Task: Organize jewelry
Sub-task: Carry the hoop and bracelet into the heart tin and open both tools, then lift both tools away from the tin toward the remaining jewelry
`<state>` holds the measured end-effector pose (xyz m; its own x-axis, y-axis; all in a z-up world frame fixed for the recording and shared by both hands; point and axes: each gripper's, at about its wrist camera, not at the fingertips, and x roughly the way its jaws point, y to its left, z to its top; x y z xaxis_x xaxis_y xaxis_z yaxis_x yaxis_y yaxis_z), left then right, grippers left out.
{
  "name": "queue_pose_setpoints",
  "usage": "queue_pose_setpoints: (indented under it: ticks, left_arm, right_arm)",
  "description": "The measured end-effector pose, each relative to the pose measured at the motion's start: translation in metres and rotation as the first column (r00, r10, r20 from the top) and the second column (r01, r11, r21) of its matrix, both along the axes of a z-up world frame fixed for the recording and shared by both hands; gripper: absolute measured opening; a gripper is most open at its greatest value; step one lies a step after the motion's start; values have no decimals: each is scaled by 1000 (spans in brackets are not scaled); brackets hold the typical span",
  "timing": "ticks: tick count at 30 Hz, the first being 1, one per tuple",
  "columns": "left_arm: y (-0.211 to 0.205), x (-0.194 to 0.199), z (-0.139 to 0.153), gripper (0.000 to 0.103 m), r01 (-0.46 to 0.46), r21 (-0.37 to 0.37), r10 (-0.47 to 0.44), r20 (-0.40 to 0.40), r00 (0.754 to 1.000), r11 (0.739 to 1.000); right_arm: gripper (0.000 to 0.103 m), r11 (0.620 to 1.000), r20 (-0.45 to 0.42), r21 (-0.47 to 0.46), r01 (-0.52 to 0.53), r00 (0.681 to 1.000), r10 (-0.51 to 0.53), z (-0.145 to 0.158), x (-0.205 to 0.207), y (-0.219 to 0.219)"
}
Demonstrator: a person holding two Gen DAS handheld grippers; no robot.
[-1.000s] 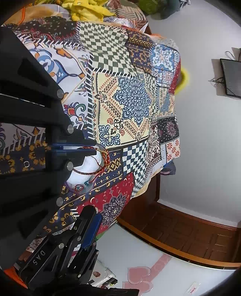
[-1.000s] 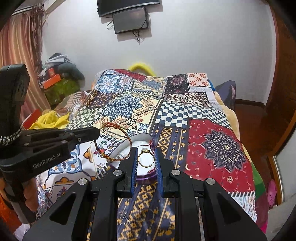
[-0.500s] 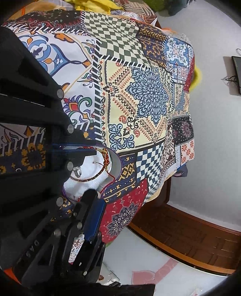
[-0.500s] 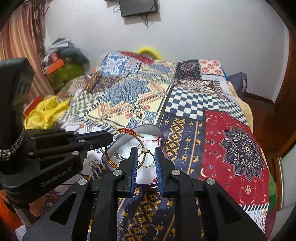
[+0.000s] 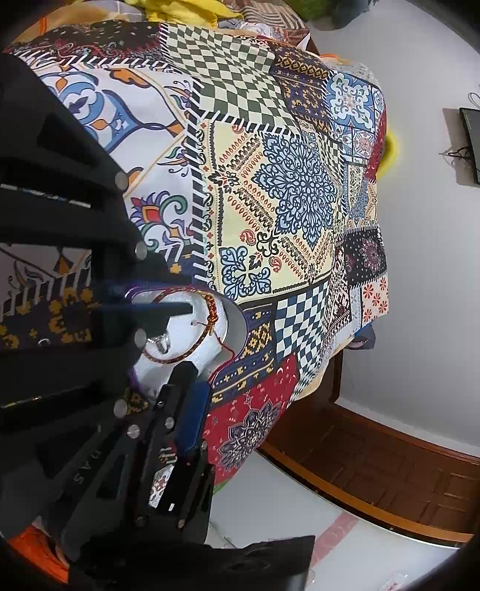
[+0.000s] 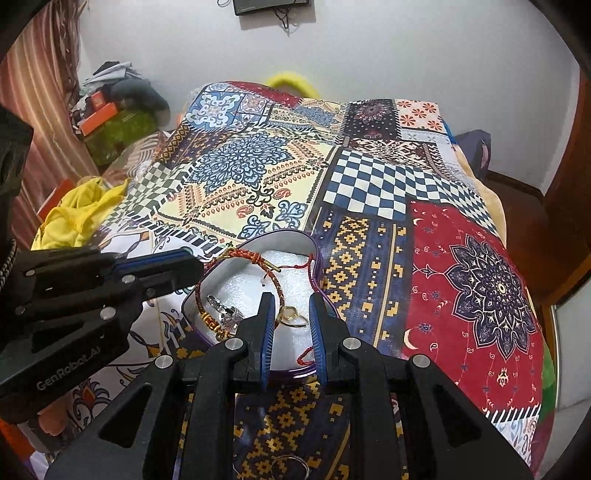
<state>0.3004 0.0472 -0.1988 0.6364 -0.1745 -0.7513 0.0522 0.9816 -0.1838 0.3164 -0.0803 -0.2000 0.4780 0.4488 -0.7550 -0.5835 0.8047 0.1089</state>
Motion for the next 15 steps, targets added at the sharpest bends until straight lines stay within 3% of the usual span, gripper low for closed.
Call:
queue_pose_setpoints:
  ticks: [3,15]
  left_arm:
    - [0,-5,3,20,-1,5,1,5,1000,1000]
    - [-3,-27,38,22,-3,35,0,70,998,999]
  right_arm:
    - [20,1000,5,-7,6,1000,-6,3,-1,0]
    - [28,1000,86,-11,26,996,-25,30,-19,-9]
